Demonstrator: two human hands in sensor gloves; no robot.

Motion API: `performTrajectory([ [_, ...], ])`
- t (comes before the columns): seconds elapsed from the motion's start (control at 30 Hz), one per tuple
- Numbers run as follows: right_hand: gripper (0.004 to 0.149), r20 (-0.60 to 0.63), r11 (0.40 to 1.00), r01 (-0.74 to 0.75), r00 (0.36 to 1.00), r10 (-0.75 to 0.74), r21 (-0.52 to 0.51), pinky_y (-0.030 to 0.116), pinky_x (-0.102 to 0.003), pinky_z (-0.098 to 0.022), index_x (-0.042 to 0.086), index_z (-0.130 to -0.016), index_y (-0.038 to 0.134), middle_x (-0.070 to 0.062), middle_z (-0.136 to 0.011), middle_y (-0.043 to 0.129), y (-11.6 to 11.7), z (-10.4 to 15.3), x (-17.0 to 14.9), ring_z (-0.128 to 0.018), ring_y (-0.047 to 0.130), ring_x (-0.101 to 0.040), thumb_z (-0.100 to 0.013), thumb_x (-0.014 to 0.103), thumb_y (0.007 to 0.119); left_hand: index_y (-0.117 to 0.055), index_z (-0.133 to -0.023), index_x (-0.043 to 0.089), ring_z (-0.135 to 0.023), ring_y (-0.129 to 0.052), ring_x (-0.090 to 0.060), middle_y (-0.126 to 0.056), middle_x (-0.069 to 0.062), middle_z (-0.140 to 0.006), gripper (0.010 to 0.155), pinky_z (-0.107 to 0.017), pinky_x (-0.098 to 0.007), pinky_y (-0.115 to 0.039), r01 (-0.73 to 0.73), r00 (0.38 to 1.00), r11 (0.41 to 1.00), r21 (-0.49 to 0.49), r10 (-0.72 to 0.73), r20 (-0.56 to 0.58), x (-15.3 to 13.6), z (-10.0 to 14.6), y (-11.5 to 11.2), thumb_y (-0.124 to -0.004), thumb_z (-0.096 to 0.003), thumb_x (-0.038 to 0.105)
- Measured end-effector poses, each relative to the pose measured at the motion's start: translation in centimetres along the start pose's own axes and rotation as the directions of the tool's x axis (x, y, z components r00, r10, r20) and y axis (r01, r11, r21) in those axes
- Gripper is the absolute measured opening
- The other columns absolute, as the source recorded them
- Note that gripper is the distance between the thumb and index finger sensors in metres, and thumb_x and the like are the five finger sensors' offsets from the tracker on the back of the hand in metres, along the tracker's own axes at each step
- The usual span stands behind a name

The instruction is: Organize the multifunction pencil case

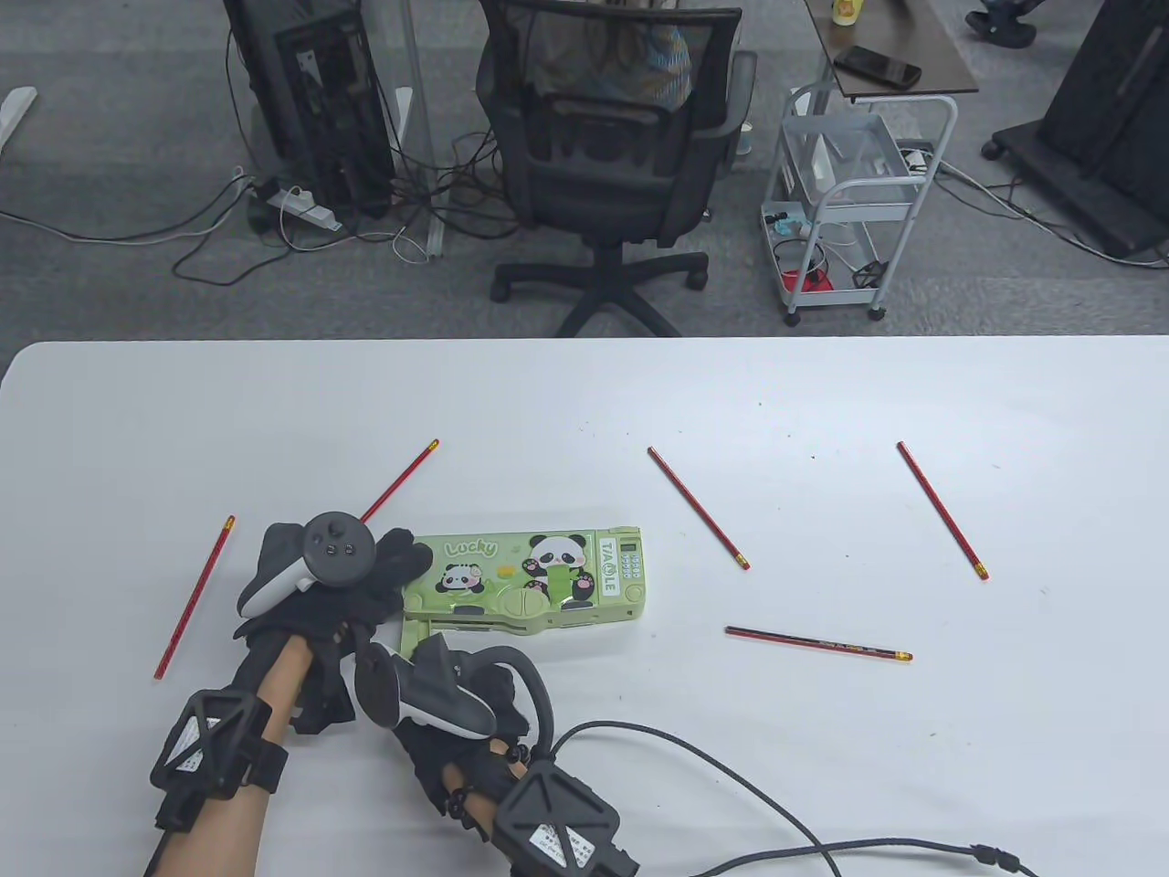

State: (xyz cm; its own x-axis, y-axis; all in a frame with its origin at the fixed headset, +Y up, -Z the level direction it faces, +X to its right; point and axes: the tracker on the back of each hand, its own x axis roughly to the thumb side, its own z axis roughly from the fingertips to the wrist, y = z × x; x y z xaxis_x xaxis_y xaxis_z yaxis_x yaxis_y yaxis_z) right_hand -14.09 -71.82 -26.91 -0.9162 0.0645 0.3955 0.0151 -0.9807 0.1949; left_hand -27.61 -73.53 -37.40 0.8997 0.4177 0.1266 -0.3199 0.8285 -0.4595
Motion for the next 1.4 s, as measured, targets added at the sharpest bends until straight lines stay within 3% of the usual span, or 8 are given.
performTrajectory([
  [0.27,0.07,0.022,0.991,-0.107,0.994,0.109,-0.084,0.087,-0.058,-0.05,0.0,-0.102,0.071,-0.026,-0.083,0.088,0.4,0.1,0.8,-0.063,0.099,-0.045,-0.056,0.051,0.06,-0.05,-0.105,0.042,-0.114,-0.049,-0.035,-0.037,0.005,-0.12,0.061,-0.074,-0.069,-0.047,0.001,1.0,1.0,0.004,-0.001,0.002,0.0,0.0,0.0,-0.071,-0.0499,0.025],
  [0.73,0.071,0.03,0.969,-0.214,0.975,0.219,-0.126,0.088,-0.057,-0.051,0.003,-0.1,0.073,-0.026,-0.086,0.085,1.3,0.1,1.6,-0.066,0.098,-0.045,-0.053,0.055,0.067,-0.05,-0.105,0.042,-0.114,-0.049,-0.034,-0.037,0.005,-0.12,0.061,-0.074,-0.069,-0.047,0.008,1.0,1.0,0.008,-0.008,0.002,0.0,0.0,-0.1,-0.071,-0.05,0.025],
  [1.23,0.06,0.004,0.975,-0.18,0.983,0.182,-0.131,0.087,-0.055,-0.054,0.008,-0.101,0.072,-0.022,-0.089,0.084,1.6,0.0,1.1,-0.068,0.097,-0.042,-0.052,0.042,0.077,-0.05,-0.105,0.042,-0.114,-0.049,-0.034,-0.037,0.005,-0.12,0.061,-0.074,-0.069,-0.047,0.007,1.0,1.0,0.007,-0.007,0.002,0.0,0.0,-0.1,-0.072,-0.05,0.026],
  [1.4,0.063,0.015,0.973,-0.188,0.981,0.192,-0.131,0.085,-0.056,-0.055,0.006,-0.102,0.07,-0.024,-0.091,0.082,1.6,0.1,1.1,-0.071,0.095,-0.044,-0.053,0.045,0.075,-0.05,-0.104,0.042,-0.114,-0.049,-0.034,-0.037,0.005,-0.12,0.061,-0.074,-0.069,-0.047,0.008,1.0,1.0,0.009,-0.008,0.002,-0.1,0.0,-0.1,-0.072,-0.05,0.026],
])
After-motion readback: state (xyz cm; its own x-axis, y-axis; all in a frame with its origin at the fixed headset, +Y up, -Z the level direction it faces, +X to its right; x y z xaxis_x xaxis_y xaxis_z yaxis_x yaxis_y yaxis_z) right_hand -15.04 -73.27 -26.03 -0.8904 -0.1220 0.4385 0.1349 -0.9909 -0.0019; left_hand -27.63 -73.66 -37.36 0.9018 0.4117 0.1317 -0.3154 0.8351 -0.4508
